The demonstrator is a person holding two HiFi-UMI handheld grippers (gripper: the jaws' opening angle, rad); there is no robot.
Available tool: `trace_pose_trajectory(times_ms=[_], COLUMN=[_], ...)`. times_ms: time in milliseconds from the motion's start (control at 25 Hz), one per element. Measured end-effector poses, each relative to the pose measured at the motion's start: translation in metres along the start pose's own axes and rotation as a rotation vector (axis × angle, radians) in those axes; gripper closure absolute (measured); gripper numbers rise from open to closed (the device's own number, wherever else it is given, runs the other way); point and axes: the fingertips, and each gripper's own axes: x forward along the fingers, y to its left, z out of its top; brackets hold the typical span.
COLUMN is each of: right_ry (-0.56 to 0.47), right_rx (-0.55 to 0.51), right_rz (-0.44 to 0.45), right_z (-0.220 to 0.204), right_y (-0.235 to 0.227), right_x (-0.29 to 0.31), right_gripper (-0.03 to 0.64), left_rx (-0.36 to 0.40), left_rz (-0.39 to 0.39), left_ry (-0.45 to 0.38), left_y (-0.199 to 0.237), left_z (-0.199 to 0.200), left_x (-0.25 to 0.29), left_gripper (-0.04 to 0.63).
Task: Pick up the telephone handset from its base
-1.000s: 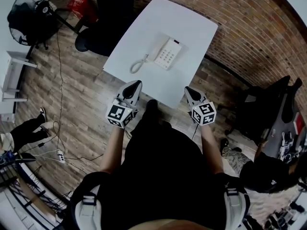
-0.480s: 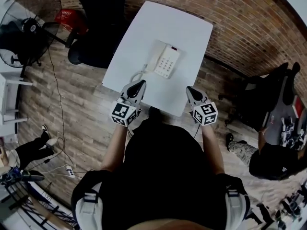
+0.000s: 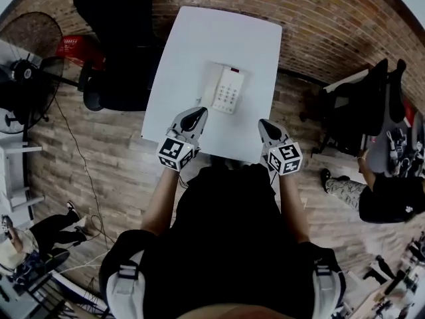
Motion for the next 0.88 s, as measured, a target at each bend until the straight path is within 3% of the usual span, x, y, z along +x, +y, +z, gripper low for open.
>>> trace_pose_trajectory(times_ms=[400,880], right_ry=[0.022,0.039], right_rx=[0.018,-0.012], right_rz=[-0.041,0.046], right_z=[-0.006,0.007], right_y=[-0.005,-0.018], right_x=[-0.003,0.031], right_gripper=[0.620,0.620], left_rx=[-0.014,0.006], left_rz=[-0.025,0.095], left_ry=[0.004,0.033], left_y=[0.013,0.036], left_z=[-0.010,-0.026], left_x=[0.018,0.041], left_gripper=[0.574,0.572])
